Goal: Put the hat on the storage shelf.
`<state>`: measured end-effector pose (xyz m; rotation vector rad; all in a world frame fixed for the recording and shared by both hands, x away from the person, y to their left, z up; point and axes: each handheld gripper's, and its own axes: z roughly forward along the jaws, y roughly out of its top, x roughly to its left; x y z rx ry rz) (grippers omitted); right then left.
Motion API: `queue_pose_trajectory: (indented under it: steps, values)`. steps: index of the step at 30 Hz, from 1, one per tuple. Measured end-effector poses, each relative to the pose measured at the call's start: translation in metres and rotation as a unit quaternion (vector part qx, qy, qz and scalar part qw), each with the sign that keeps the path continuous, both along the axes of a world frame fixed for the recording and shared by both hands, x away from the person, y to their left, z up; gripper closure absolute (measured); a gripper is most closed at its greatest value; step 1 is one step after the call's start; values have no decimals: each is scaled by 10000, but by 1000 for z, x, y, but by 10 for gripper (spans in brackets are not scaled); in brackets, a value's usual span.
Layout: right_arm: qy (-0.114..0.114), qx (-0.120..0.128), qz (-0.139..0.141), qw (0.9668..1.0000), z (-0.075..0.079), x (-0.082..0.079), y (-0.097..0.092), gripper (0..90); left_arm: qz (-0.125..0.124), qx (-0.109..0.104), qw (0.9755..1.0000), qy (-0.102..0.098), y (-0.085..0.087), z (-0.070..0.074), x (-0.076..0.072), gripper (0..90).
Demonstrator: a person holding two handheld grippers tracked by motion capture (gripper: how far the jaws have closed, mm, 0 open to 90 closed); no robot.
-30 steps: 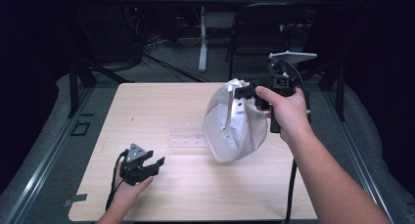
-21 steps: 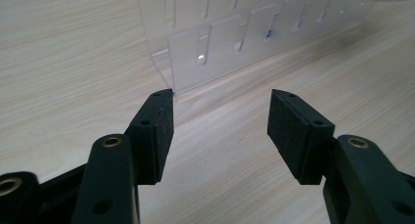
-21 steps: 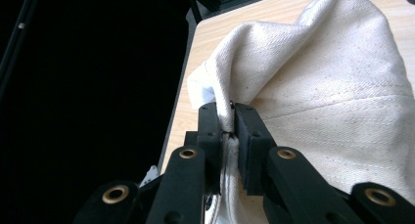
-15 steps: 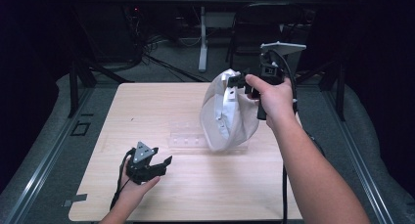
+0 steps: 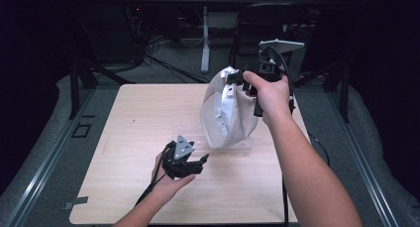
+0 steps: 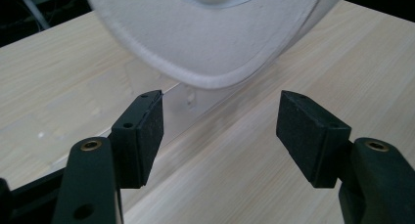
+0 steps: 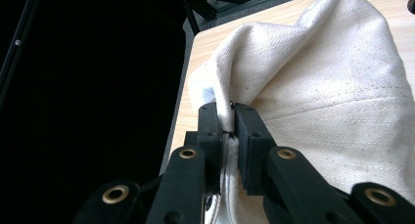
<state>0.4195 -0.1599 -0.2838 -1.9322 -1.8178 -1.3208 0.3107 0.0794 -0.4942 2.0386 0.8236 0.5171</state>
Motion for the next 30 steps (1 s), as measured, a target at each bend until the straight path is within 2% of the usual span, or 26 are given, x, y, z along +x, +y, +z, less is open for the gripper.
queue_pose_trajectory:
  steps: [2,3,4,7,8,10,13,15,16,20,21,26,30]
  values:
    - [4,-8,-3,10000,0,0,0,822,-75,22,10000,-12,-10,1,1,349]
    - [4,-4,2,10000,0,0,0,822,-75,22,10000,-12,-10,1,1,348]
    - [-5,5,-2,10000,0,0,0,821,-119,72,9999,-48,-20,2,1,348]
    - [-7,12,-1,10000,1,0,0,822,-144,135,9998,-93,-30,4,2,348]
    - [-16,31,-11,10000,2,0,0,821,-150,152,9997,-102,-38,5,4,348]
    - [-29,43,-16,10000,2,0,0,821,-136,156,9997,-124,-42,6,6,348]
    - [-59,52,-36,10000,2,0,1,821,-3,276,9995,-175,-53,9,12,350]
    - [-34,30,-15,10000,2,-1,1,821,96,358,9991,-218,-55,10,15,404]
    - [-59,25,-17,10000,2,-1,2,821,111,414,9988,-240,-55,11,15,450]
    - [-68,20,-11,10000,2,-1,2,820,31,367,9992,-169,-47,15,18,627]
    - [-87,27,-17,10000,3,-1,1,821,30,377,9991,-202,-41,17,20,658]
    - [-115,-25,-43,9999,5,-2,2,820,-129,260,9995,-135,-27,24,26,749]
    - [-134,-41,-37,9999,7,-2,5,819,-243,142,9996,-76,-20,28,31,784]
